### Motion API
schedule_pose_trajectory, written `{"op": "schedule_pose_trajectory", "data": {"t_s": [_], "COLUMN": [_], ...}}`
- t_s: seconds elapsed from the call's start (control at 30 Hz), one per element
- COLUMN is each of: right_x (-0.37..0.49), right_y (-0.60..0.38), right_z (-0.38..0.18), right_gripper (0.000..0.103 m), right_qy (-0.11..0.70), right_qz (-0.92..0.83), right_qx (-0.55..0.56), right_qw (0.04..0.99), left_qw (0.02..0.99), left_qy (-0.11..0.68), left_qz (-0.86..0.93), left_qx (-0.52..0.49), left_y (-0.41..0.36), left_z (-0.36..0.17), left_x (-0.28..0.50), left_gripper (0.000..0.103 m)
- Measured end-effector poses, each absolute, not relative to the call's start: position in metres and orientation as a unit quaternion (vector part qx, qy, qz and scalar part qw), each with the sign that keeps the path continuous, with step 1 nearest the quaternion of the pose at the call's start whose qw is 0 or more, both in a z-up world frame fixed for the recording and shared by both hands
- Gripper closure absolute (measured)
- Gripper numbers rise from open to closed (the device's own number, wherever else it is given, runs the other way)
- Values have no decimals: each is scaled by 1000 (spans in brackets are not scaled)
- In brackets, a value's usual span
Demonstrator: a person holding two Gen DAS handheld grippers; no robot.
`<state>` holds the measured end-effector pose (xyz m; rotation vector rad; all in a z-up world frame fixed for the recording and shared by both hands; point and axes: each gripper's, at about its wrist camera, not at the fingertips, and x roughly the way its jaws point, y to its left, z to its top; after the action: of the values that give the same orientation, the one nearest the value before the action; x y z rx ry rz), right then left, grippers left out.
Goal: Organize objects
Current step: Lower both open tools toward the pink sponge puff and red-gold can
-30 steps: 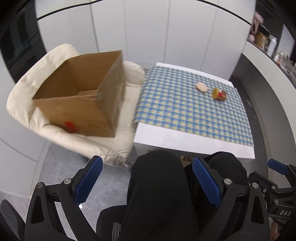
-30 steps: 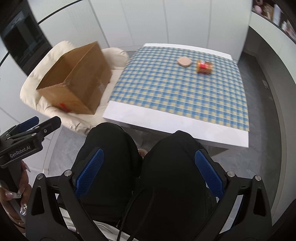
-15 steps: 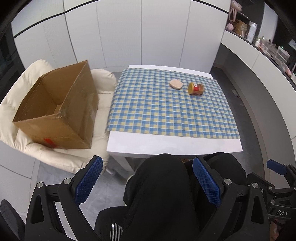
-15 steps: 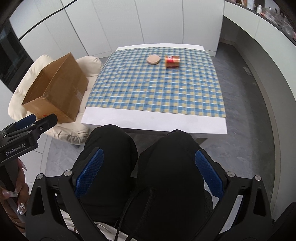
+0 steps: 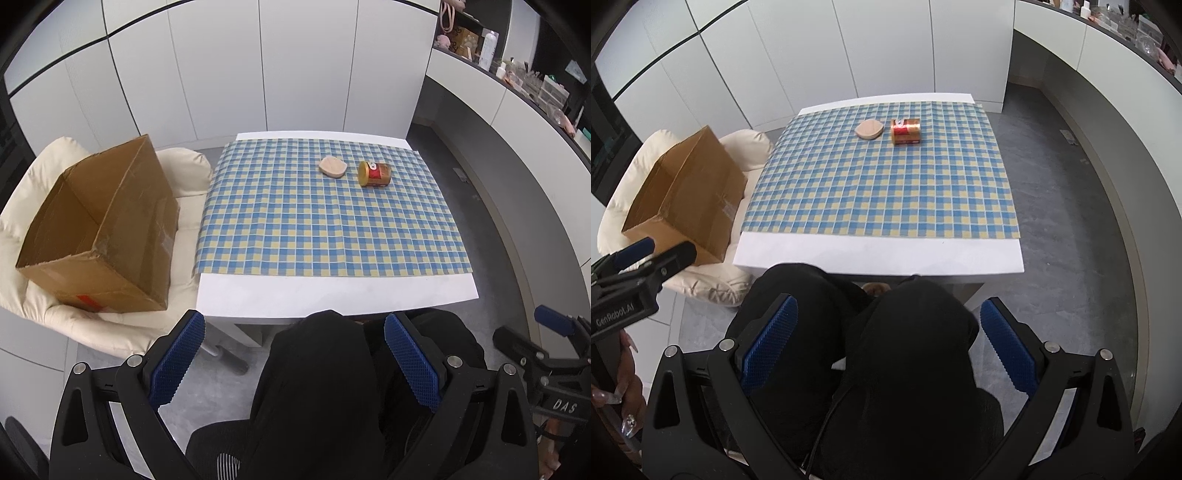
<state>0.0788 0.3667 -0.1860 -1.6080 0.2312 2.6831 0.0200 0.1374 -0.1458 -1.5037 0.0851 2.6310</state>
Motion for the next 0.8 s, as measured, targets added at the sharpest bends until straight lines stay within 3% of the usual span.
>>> {"op": "schedule_pose_trajectory", "data": {"t_s": [0.5,0.8], "right_x": [-2,-97], "right_y": [398,414], "right_z": [-206,-249], "right_gripper": [2,2], "right_qy": [81,97], "right_qz": [867,862], "right_qx": [-489,-492], "right_qw": [48,68], "left_qw": [31,16], "left_qy": [26,-9], "left_qz": [865,862], "left_qx": [-500,-506], "left_y": [140,148], "left_z": [-166,-214], "left_x": [-40,-132], "left_gripper": [5,5]}}
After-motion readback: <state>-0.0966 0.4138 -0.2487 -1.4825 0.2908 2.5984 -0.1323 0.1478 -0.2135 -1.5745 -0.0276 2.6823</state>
